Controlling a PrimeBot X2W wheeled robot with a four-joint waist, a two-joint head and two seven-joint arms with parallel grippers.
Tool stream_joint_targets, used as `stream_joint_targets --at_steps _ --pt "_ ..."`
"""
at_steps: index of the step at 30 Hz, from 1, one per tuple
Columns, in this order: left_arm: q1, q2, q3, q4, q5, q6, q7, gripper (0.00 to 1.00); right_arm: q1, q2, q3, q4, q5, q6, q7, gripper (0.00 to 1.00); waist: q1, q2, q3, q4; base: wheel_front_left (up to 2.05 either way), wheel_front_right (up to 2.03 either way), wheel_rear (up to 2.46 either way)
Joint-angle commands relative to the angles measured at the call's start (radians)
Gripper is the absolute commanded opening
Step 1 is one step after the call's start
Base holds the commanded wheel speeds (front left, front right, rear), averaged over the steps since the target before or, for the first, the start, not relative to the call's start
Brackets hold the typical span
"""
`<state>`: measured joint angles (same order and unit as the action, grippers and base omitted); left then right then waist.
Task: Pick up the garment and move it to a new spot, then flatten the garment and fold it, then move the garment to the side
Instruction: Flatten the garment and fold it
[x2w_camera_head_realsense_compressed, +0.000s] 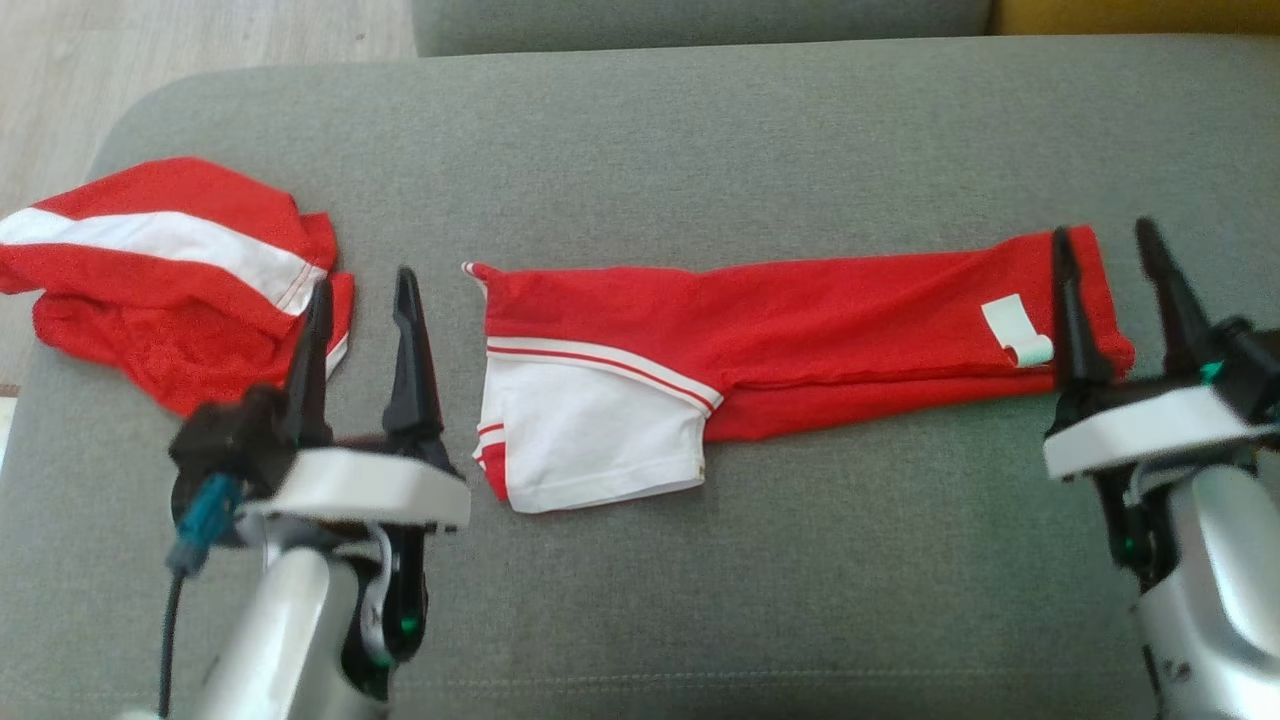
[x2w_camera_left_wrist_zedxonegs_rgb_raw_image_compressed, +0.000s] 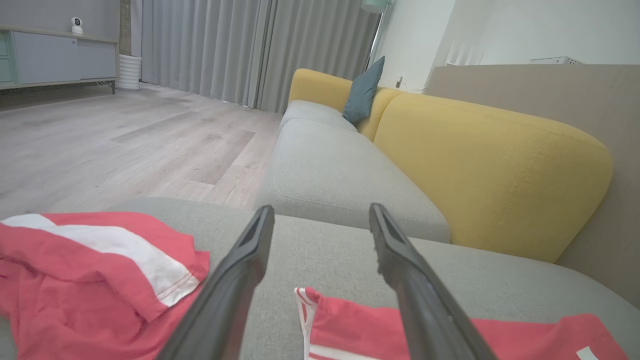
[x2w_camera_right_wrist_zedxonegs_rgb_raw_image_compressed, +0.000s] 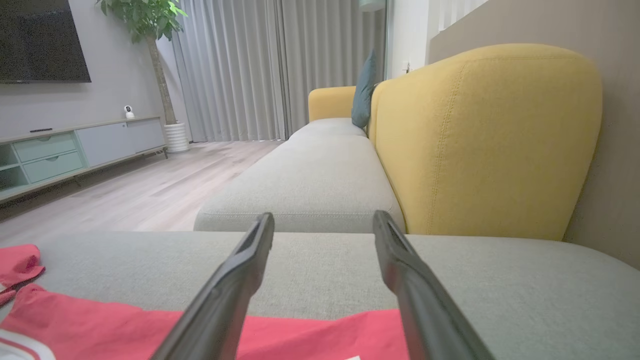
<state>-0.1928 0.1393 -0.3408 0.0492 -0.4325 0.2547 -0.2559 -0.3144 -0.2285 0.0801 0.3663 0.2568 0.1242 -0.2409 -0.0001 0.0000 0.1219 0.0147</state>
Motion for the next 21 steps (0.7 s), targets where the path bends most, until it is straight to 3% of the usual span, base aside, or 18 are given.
stream_joint_targets --at_steps 1,5,8,14,18,21 --pt "-0.033 -0.002 0.055 -0.039 0.023 -0.016 -0.006 1.00 -0.009 0.002 0.002 -0.038 -0.010 0.007 -0.013 1.00 0.0001 0.0000 0.001 0.002 0.00 0.00 0.00" --pt "-0.009 -0.045 0.102 -0.018 0.087 -0.098 -0.006 1.00 0.007 0.032 -0.030 -0.037 -0.028 0.007 -0.013 1.00 0.0001 0.0000 0.009 0.012 0.00 0.00 0.00" --pt "-0.013 -0.064 0.129 -0.005 0.121 -0.135 -0.006 1.00 0.006 0.047 -0.053 -0.030 -0.043 0.007 0.004 1.00 0.0001 0.0000 0.024 0.020 0.00 0.00 0.00" --pt "-0.028 -0.083 0.160 0.017 0.151 -0.181 -0.006 1.00 -0.045 0.097 -0.208 0.045 -0.081 0.007 0.095 1.00 0.0001 0.0000 0.071 0.035 0.00 0.00 0.00" --pt "-0.038 -0.087 0.164 0.032 0.161 -0.196 -0.006 1.00 -0.102 0.143 -0.352 0.128 -0.062 0.007 0.194 1.00 0.0001 0.0000 0.103 0.049 0.00 0.00 0.00" --pt "-0.045 -0.088 0.159 0.036 0.165 -0.202 -0.006 1.00 -0.126 0.150 -0.402 0.161 -0.083 0.007 0.231 1.00 0.0001 0.0000 0.119 0.057 0.00 0.00 0.00"
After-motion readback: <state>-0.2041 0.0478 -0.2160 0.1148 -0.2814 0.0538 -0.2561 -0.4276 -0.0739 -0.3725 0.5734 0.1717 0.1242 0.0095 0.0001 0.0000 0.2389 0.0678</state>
